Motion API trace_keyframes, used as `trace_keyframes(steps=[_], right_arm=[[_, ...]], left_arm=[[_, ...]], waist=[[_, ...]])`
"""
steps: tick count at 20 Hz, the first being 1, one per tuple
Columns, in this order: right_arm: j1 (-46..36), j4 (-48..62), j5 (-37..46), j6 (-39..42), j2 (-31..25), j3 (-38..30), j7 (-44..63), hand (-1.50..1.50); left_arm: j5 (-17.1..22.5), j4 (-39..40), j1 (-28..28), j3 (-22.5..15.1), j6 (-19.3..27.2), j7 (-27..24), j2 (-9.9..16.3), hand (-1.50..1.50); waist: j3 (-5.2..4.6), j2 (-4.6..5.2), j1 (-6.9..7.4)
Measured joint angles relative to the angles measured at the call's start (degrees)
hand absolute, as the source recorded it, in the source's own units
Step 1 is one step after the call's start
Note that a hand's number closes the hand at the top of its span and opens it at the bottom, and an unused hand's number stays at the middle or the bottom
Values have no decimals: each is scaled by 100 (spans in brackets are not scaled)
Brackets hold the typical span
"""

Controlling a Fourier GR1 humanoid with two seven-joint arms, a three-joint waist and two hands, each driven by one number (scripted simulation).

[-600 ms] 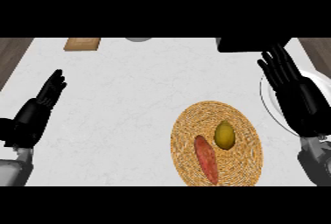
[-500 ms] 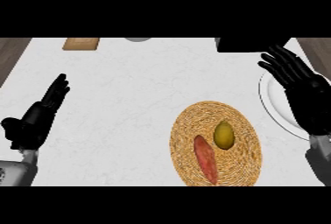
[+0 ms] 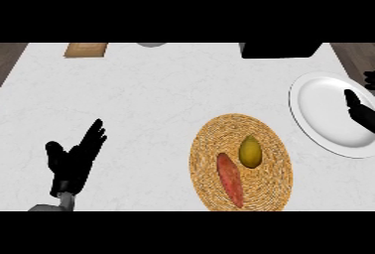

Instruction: Pick the lemon from the placemat and place it in the plate

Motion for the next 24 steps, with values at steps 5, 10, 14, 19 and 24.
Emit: trace_keyframes(steps=[5,10,14,19,24], right_arm=[[978,-430,103,-337,605,-282,-958,-150],[1775,-1120,454,-140,371,-245,-721,-150],[2007,-1353,876,331,-373,124,97,-150],[1947,-1981,1421,759,-974,673,1490,-150],[1395,-2436,2054,1101,-1095,1244,3052,-150]], left_arm=[[-31,-47,73,-113,98,242,-284,0],[-144,-55,52,-121,130,341,-407,0],[-161,-87,-18,-140,123,434,-426,0],[-183,-7,2,-119,83,369,-467,0],[-188,-38,-21,-100,-4,418,-486,0]], waist=[[8,-30,47],[1,-40,71],[-10,-31,112],[-11,-30,158],[-6,-27,203]])
